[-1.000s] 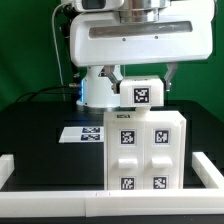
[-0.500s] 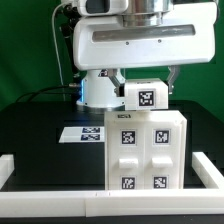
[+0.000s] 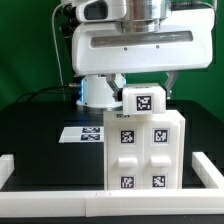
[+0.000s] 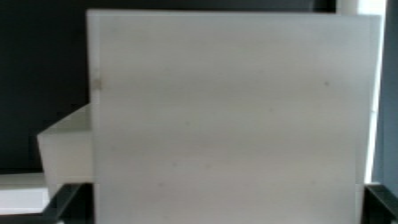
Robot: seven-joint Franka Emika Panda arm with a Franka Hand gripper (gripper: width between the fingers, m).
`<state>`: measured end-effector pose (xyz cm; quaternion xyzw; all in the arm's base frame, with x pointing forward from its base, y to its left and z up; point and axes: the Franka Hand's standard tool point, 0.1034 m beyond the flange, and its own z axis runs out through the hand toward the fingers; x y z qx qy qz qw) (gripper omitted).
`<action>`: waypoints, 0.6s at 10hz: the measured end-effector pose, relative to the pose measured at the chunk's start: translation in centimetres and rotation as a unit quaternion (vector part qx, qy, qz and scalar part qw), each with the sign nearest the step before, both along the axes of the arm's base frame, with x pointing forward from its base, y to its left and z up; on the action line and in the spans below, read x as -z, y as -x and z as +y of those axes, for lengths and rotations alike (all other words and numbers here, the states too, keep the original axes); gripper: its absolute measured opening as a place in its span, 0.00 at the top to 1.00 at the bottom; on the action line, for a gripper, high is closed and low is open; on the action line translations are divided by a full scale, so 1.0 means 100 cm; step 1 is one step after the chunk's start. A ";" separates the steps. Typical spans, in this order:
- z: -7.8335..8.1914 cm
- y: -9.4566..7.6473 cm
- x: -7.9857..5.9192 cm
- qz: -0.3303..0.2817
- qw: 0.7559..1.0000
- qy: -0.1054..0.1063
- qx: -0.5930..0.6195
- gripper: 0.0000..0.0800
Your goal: Assemble cabinet
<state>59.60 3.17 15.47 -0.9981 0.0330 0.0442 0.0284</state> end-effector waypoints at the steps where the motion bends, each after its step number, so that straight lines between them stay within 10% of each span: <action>1: 0.000 0.000 0.000 0.000 1.000 0.000 0.000 0.30; 6: 0.001 0.000 0.000 -0.001 1.000 0.000 0.000 0.30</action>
Offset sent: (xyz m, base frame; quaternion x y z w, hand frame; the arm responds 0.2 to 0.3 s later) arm 0.0030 0.0013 0.0024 -0.0139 0.0009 0.0003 0.9999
